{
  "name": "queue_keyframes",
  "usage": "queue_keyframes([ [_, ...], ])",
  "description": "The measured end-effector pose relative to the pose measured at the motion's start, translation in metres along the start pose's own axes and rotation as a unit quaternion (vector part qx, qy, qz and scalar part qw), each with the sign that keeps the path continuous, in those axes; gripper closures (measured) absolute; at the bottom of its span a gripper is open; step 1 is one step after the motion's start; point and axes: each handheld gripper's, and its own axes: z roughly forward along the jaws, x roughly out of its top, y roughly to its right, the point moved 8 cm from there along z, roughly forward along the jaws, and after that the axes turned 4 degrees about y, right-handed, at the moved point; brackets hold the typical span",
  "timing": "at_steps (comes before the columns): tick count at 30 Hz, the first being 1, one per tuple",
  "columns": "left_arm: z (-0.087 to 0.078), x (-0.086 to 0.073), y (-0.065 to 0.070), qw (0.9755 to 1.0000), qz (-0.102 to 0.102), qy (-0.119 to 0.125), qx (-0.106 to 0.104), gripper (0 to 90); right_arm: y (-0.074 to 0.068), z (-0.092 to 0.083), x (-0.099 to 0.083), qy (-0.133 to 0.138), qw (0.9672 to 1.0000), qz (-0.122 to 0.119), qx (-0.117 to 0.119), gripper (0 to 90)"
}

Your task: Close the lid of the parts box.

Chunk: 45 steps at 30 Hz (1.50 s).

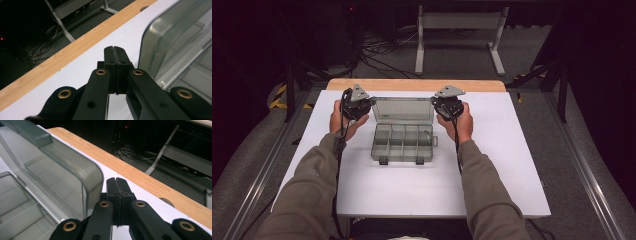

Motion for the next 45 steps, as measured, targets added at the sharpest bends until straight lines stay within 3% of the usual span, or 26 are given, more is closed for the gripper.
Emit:
queue_keyframes([
  [14,-0.013,0.004,0.007,0.9998,-0.004,0.019,-0.003,89.9,-0.006,-0.008,-0.004,0.001,1.0,0.006,-0.004,90.0],
  [28,-0.019,-0.004,0.013,0.9996,-0.007,0.025,-0.012,89.9,-0.013,-0.012,-0.007,0.004,0.9999,0.011,0.002,90.0],
  [45,-0.024,-0.01,0.02,0.9995,0.003,0.029,-0.011,89.9,-0.016,-0.015,-0.012,0.011,0.9998,0.015,0.003,90.0],
])
